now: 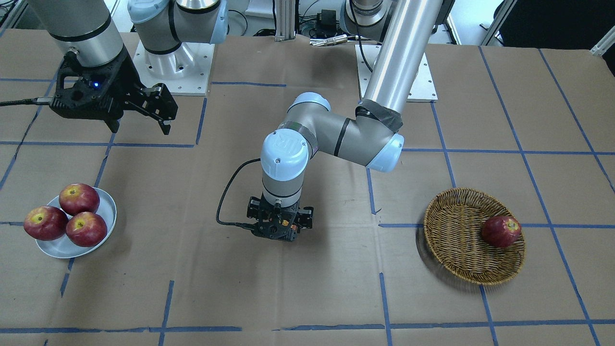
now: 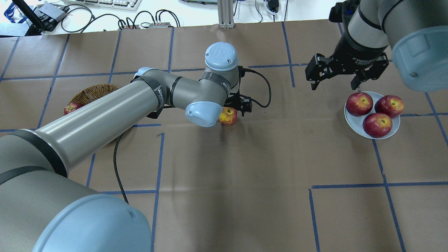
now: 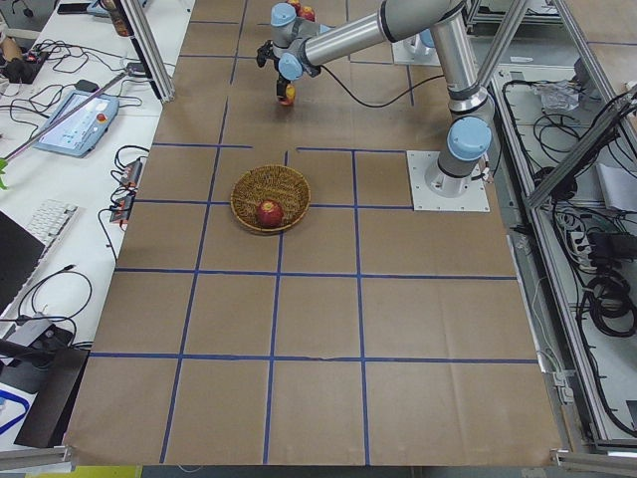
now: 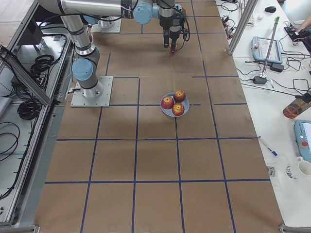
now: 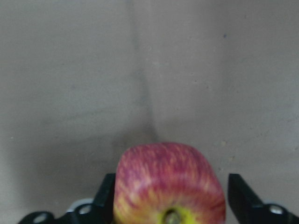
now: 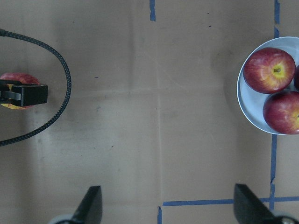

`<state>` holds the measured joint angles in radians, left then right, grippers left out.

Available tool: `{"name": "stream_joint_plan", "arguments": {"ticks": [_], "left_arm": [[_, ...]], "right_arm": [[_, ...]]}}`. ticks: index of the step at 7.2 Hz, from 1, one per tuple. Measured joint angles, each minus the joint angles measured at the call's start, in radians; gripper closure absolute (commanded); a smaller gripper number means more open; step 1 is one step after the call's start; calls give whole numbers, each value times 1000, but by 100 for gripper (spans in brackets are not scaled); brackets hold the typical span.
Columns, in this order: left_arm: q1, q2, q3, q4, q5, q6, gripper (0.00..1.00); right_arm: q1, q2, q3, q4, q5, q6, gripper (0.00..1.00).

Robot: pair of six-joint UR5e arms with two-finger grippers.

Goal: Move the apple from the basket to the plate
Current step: 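Carry the apple toward the table center and set it down, then raise the left gripper away while the right gripper reaches to the apple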

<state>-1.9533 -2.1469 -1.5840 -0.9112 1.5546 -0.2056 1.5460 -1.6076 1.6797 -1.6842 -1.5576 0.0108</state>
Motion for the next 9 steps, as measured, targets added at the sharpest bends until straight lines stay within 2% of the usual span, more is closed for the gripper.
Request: {"name": "stream_joint_plan", "arguments": {"ticks": [1,2,5,7,9], "left_arm": [[4,28,34,-46,4,2,1],[16,74,89,-145,13,8,1],[122,254,259,-550,38,129,1],[204,375,279,-718,39,223,1],[248,431,277,-818,38,251,1]], "right_arm": [[1,0,0,-1,-1,0,0],[2,0,0,-6,-2,-1,0],[9,10,-4,-26,0,18,0],[51,41,-12,-76,-2,77,0],[154,112,-34,-154,-6,178,0]]}}
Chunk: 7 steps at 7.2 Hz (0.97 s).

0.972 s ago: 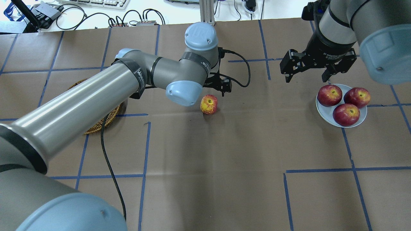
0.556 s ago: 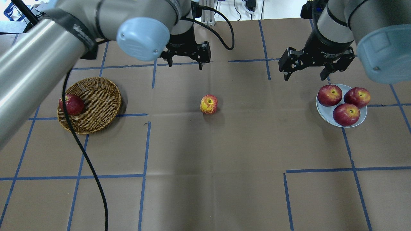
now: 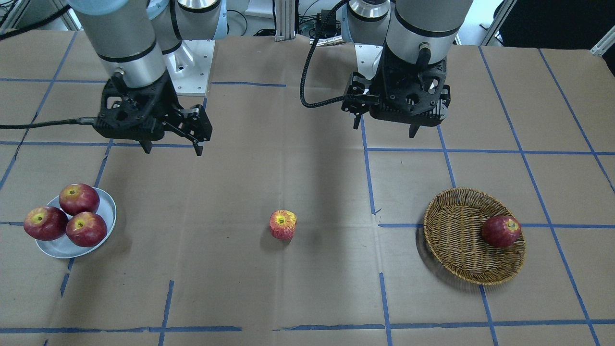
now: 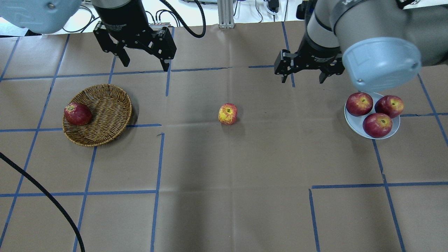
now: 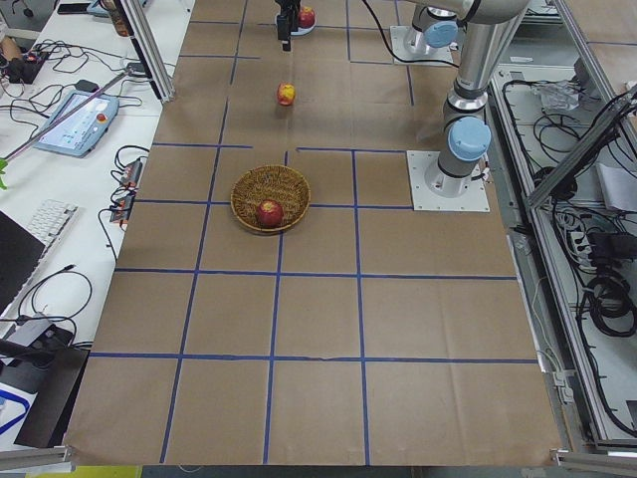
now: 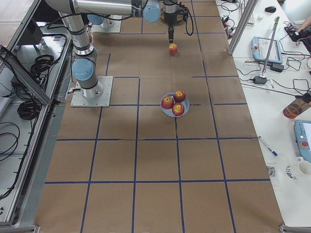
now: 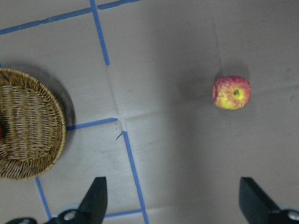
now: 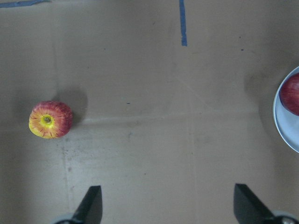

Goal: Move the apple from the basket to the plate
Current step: 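Raise the left gripper away while the right gripper reaches to the apple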

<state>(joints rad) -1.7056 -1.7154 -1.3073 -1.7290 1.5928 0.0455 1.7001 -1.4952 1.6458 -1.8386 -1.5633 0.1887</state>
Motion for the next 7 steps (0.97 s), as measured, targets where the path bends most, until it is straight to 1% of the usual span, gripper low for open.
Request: {"name": "stream_joint_plan", "arguments": {"ticks": [2,4,5,7], "left_arm": [[12,46,-40,-16,0,41,1],[28,100,-122,5,-3,66,1],[44,116,-152,24,-4,72,1],[65,138,-196,44,-9,67,1]], "right_arm": [[110,97,-28,-91,-32,120,0],[209,223,-53,-209,-61,235,0],[247,287,-57,-278,-85,277,0],[286,397,-52,-395,-103,318,0]]}}
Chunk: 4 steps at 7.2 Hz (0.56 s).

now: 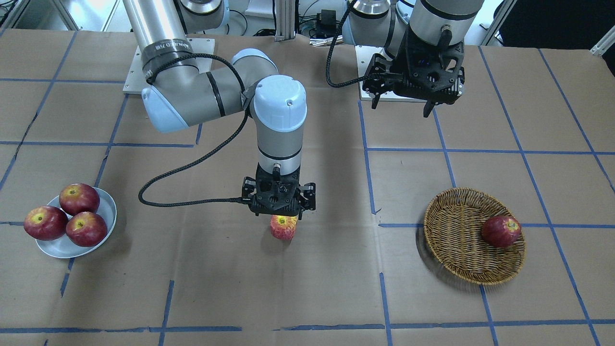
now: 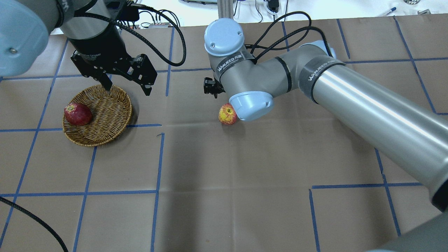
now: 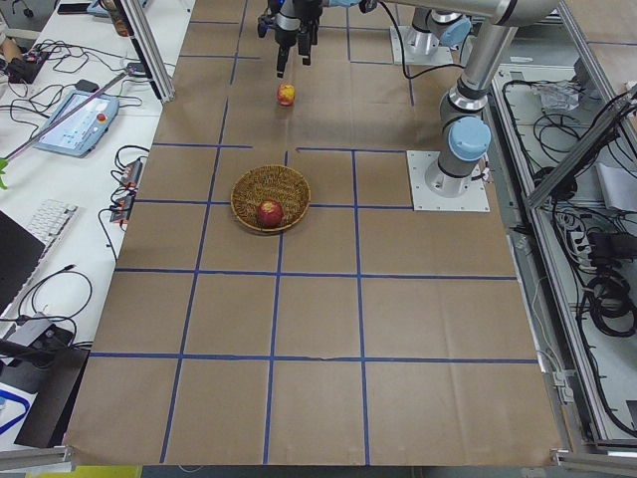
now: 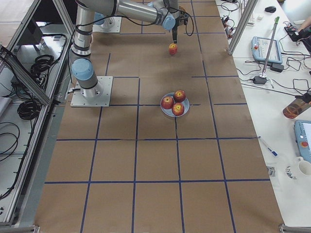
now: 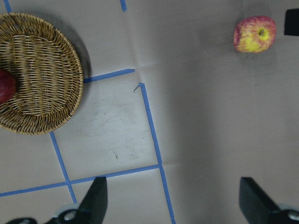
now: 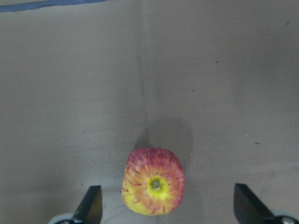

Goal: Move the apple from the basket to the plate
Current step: 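Raise the left gripper away while the right gripper reaches to the apple, then grasp the apple with the right gripper and carry it toward the plate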

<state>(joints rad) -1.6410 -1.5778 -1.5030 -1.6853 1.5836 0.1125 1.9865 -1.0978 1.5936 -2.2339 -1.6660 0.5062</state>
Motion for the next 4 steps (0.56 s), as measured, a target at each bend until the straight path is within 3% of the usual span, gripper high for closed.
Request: {"name": "stream_joint_plan", "arguments": {"ticks": [2,4], "left_arm": [[5,6,-20,14,-2,-2,1],[6,7,-26,20,-2,0,1]], "right_arm": [[8,86,28,-112,-2,0,1],[7,127,80,-183,-3,-5,48]]}}
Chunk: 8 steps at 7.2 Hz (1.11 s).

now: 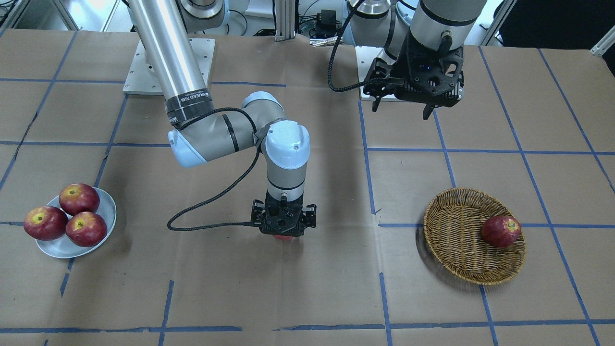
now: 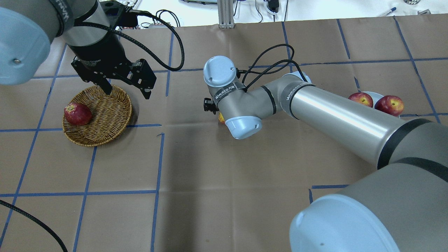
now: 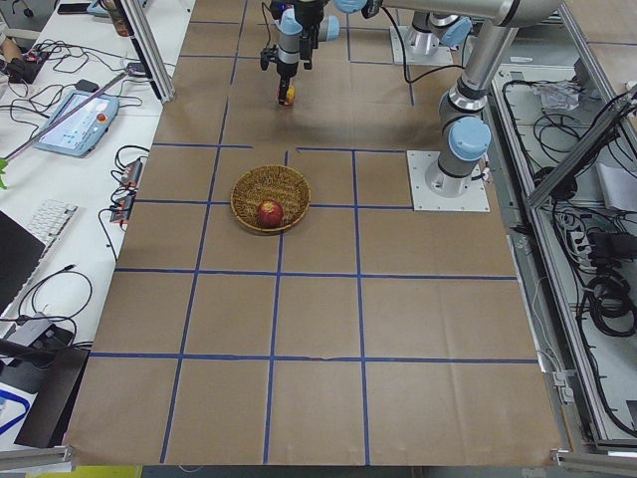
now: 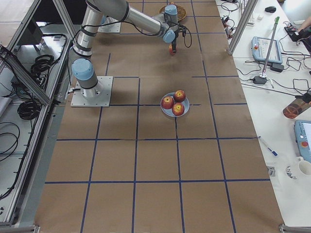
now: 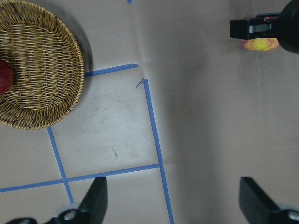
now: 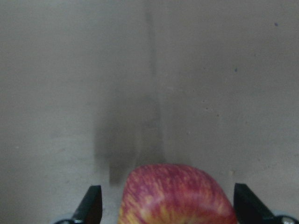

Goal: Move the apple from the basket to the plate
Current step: 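Grasp the apple with the right gripper and carry it toward the plate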

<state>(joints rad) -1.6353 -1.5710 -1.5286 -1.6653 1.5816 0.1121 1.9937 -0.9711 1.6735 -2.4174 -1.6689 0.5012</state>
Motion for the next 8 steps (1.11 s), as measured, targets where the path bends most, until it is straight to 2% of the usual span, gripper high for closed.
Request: {"name": "stream_joint_plan", "arguments": {"ticks": [2,4,6,8], "left_arm": [[0,1,-3,1,0,2,1],[1,0,-4,5,0,3,1],[3,-8,-10,33,0,2,1],[3,-4,-25,44,0,3,1]], "right_arm": [[-7,-5,33,-16,-1,-4,54],[-24,-48,34,-12,-3,-13,54],[-103,-171,45,86,-3,-89,54],[-284,-336,100,213,3,-307,54]]}}
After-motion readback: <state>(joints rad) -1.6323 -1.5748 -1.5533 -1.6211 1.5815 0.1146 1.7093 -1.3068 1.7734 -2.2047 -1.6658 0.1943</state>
